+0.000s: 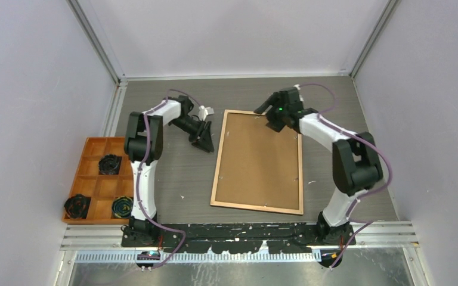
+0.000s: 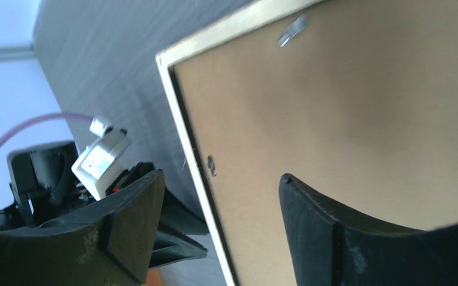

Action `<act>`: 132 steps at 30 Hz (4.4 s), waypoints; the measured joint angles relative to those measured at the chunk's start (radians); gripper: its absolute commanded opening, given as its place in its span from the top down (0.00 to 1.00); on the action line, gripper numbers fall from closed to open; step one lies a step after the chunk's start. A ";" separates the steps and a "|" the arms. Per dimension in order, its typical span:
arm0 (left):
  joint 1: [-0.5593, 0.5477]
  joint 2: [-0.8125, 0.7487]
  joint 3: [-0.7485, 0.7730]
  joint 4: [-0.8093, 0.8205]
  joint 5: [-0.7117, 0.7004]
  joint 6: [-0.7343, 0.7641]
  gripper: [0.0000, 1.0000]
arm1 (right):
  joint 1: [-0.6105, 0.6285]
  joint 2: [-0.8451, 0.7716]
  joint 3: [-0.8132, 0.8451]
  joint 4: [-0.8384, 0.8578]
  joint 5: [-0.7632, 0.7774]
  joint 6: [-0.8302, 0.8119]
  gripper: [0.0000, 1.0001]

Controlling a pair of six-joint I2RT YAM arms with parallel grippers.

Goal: Put the photo into the frame
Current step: Adjust the photo frame at the center of the board, then install the photo frame at the center of the board.

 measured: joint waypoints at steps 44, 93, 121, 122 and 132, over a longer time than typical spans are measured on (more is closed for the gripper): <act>-0.027 0.003 -0.034 0.111 0.023 -0.134 0.76 | 0.171 0.359 0.253 0.057 -0.183 0.116 0.47; -0.034 -0.008 -0.034 0.109 0.005 -0.103 0.78 | -0.044 0.296 0.304 -0.108 -0.097 -0.048 0.42; -0.035 -0.012 -0.034 0.109 0.002 -0.082 0.78 | -0.047 0.367 0.360 -0.112 0.022 -0.079 0.53; -0.035 -0.012 -0.034 0.109 0.002 -0.081 0.78 | -0.047 0.369 0.362 -0.111 0.023 -0.079 0.53; -0.035 -0.012 -0.034 0.109 0.002 -0.080 0.79 | -0.047 0.382 0.372 -0.100 0.022 -0.064 0.56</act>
